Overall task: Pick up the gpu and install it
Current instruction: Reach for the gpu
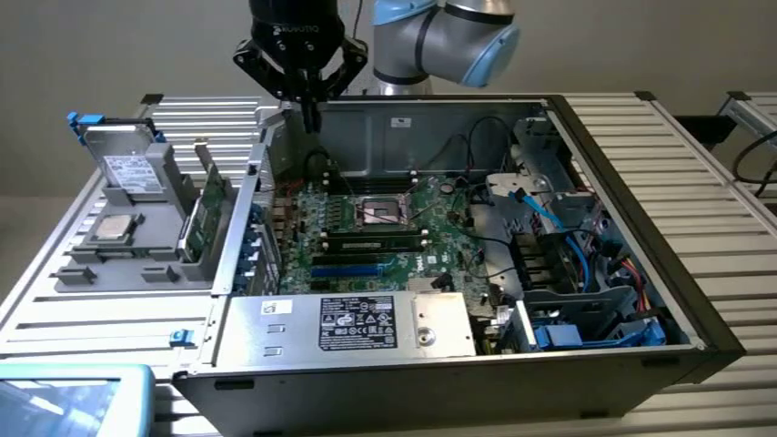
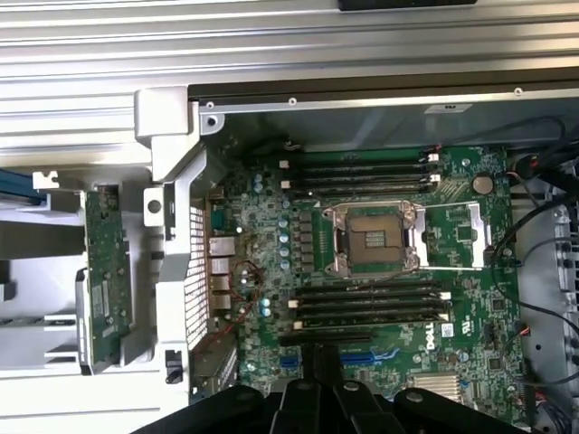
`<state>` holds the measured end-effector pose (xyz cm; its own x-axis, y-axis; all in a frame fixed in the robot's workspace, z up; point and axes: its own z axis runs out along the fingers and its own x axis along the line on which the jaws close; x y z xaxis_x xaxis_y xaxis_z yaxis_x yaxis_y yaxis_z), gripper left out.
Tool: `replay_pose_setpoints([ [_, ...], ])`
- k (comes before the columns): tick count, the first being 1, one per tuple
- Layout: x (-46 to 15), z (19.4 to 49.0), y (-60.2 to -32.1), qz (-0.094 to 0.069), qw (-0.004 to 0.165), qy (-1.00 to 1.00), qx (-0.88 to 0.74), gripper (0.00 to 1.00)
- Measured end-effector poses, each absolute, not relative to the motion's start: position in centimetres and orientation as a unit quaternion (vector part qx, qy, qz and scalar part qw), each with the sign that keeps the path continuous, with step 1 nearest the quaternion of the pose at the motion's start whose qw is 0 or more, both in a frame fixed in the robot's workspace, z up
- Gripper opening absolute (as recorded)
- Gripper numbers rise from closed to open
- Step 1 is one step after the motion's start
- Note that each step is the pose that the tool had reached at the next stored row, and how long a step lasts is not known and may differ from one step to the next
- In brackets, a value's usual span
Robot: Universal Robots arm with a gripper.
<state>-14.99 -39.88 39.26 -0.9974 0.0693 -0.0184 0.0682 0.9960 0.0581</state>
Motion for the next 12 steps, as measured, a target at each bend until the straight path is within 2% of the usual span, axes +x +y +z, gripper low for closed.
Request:
replay_pose_setpoints([
  [12,-20.4,39.3,-39.9,0.036,0.010,0.999,0.033,0.12],
])
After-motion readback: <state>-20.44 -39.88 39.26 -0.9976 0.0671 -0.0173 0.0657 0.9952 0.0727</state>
